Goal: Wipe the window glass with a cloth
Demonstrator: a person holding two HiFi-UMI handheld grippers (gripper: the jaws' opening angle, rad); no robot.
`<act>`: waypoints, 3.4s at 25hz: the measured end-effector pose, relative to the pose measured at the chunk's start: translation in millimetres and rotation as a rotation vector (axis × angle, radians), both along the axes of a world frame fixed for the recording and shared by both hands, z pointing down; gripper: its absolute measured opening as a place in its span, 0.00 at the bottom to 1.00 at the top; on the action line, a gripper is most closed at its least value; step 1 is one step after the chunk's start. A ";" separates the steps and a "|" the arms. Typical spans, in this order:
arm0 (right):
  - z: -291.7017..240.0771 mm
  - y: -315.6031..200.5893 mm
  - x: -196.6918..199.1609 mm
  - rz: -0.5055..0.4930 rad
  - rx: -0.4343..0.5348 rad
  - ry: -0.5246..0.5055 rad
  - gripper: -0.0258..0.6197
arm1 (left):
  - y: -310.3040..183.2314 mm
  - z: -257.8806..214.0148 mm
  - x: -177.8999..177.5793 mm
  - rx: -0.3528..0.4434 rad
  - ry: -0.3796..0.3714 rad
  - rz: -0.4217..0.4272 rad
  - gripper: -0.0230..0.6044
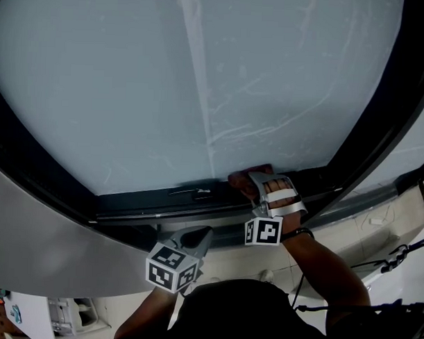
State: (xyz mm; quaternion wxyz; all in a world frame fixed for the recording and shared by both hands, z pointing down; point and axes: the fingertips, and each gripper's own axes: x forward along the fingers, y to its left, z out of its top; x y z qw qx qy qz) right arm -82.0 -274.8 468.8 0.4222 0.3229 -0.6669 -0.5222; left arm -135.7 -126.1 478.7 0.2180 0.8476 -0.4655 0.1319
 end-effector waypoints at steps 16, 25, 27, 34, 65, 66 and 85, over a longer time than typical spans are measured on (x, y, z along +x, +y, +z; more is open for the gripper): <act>-86.1 47.5 -25.6 -0.047 -0.069 -0.080 0.19 | 22.7 1.2 -34.3 0.003 -0.022 0.020 0.06; -236.8 61.2 -53.4 -0.093 0.248 -0.202 0.19 | 28.3 0.0 -43.8 0.006 -0.017 0.017 0.06; -262.8 57.2 -57.2 -0.085 0.307 -0.226 0.19 | 28.9 -2.1 -45.5 0.015 -0.014 0.013 0.06; -338.6 47.1 -75.7 -0.079 0.453 -0.266 0.19 | 34.4 -4.2 -55.7 0.024 -0.001 -0.014 0.06; -289.0 27.3 -86.7 -0.023 0.433 -0.239 0.19 | 34.7 -2.2 -56.9 0.037 0.032 -0.028 0.06; -284.1 27.4 -86.3 -0.025 0.428 -0.240 0.19 | 35.2 -1.6 -56.7 0.034 0.030 -0.028 0.06; -192.7 27.3 -87.0 -0.042 0.344 -0.196 0.20 | 35.5 1.7 -51.0 0.017 0.019 -0.019 0.06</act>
